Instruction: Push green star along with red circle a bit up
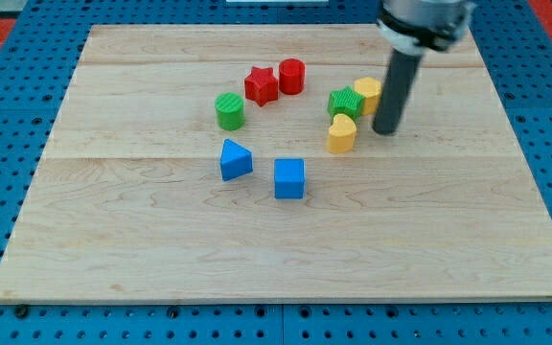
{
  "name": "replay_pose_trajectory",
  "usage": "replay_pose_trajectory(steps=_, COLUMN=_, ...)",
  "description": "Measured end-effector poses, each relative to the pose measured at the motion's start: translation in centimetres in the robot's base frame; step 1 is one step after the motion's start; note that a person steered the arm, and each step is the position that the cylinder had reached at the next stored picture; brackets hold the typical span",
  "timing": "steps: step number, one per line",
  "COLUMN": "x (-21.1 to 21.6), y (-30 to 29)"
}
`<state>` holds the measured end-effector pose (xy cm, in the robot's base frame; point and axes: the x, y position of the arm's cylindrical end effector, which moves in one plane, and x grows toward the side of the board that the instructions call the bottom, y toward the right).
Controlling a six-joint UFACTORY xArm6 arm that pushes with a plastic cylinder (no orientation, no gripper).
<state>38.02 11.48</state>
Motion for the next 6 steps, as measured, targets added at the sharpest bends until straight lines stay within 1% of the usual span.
replay_pose_trajectory(steps=1, x=-0.4, y=-7.0)
replay_pose_trajectory(steps=2, x=0.7, y=-9.3)
replay_pose_trajectory(steps=3, x=-1.4, y=-6.1)
replay_pose_trajectory(steps=4, x=-4.1, y=-6.8)
replay_pose_trajectory(steps=5, x=-5.8, y=-3.7)
replay_pose_trajectory(steps=6, x=-9.4, y=-4.3)
